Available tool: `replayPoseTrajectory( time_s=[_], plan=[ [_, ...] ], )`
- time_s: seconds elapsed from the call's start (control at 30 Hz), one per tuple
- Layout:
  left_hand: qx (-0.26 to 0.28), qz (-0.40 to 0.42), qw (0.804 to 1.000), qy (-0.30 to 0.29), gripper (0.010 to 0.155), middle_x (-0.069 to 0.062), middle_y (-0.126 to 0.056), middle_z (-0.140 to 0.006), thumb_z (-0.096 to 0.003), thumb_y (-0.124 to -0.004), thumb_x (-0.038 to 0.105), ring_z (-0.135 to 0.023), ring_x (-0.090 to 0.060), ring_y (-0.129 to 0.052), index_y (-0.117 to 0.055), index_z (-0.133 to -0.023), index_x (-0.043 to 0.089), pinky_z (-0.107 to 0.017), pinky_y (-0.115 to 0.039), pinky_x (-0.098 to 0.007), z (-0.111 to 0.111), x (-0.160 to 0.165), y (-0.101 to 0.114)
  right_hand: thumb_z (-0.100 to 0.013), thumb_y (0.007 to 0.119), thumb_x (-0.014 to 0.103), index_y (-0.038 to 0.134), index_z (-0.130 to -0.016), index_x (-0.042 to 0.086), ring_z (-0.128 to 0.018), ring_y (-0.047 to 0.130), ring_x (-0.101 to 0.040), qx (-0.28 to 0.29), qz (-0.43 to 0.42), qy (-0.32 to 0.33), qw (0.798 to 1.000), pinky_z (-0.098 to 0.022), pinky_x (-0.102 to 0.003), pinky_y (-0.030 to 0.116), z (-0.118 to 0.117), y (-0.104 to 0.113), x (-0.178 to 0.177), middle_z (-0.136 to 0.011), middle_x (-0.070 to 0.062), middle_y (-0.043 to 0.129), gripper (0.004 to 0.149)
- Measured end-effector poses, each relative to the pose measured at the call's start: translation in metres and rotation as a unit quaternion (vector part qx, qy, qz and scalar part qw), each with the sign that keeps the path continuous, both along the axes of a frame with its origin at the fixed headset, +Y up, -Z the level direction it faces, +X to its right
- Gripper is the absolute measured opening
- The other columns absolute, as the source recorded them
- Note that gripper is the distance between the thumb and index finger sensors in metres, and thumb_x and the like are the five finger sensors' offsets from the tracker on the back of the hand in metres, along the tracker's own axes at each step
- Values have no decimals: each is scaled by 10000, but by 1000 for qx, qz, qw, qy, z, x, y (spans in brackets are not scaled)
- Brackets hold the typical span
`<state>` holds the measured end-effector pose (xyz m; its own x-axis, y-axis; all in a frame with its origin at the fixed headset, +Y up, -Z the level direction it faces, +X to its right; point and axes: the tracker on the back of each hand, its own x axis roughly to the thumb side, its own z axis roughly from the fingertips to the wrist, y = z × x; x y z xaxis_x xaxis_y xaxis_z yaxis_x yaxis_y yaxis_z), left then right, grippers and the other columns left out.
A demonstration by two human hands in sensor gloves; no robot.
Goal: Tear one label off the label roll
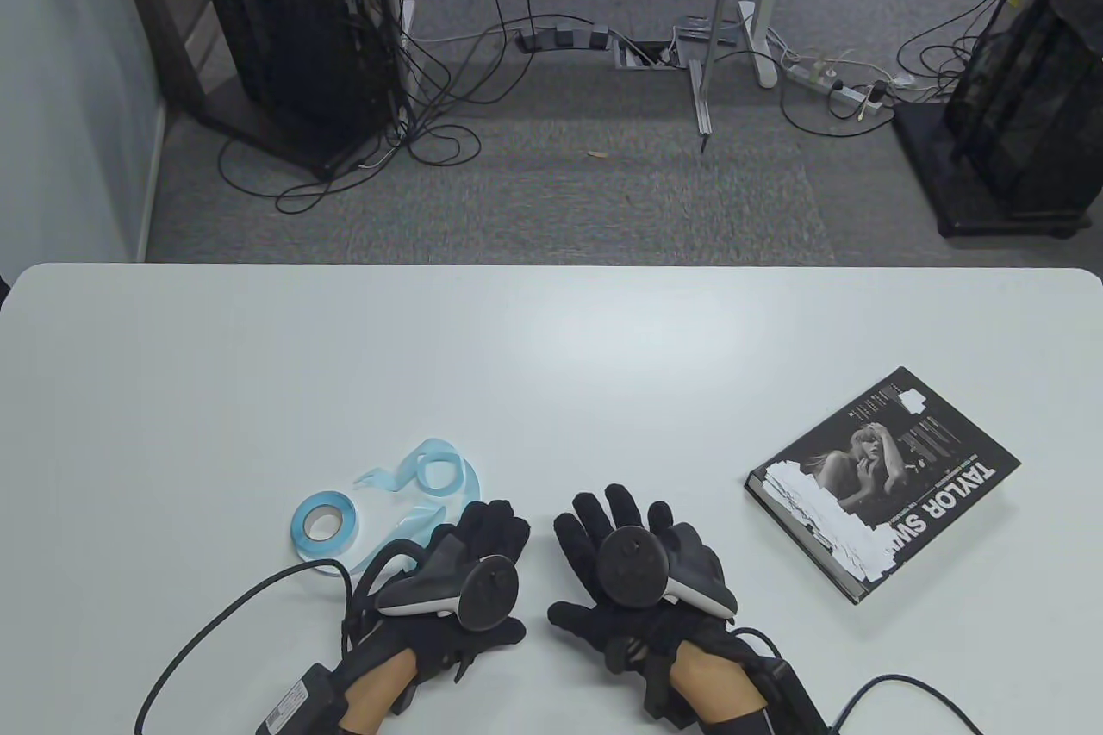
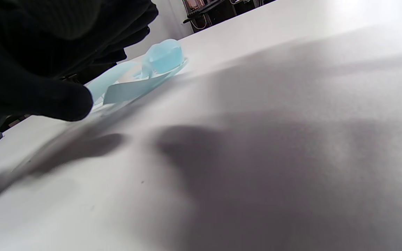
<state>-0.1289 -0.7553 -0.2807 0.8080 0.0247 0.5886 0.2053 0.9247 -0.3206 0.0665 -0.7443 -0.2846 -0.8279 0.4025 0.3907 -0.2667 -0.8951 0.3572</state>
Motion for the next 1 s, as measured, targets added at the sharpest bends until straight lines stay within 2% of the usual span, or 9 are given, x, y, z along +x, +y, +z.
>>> replayPoseTrajectory(
  time_s=[0.2, 0.73, 1.0],
  plan=[
    [19, -31, 999, 3, 1020, -192, 80, -1092, -468, -600, 660, -1048, -444, -69, 108, -980, 133, -720, -288, -613, -6, -2, -1, -428, 710, 625, 181, -1020, 364, -973, -147, -298, -20, 21, -9, 1000, -610, -610, -89, -9, -7, 1, -1092, 2, -17, 835],
    [37, -22, 999, 16, 1005, -177, 72, -1106, -473, -594, 665, -1052, -432, -58, 87, -1002, 147, -721, -282, -617, -18, 0, -4, -433, 712, 617, 195, -1017, 398, -955, -188, -277, -43, 35, -61, 997, -595, -603, -120, -30, -20, 24, -1081, 31, -49, 810],
    [47, -19, 999, 17, 1002, -176, 69, -1108, -476, -597, 661, -1052, -430, -55, 80, -1007, 148, -722, -279, -619, -18, 0, 0, -432, 710, 618, 183, -1016, 384, -958, -182, -281, -41, 27, -63, 997, -596, -606, -115, -31, -20, 26, -1083, 24, -44, 821]
  ],
)
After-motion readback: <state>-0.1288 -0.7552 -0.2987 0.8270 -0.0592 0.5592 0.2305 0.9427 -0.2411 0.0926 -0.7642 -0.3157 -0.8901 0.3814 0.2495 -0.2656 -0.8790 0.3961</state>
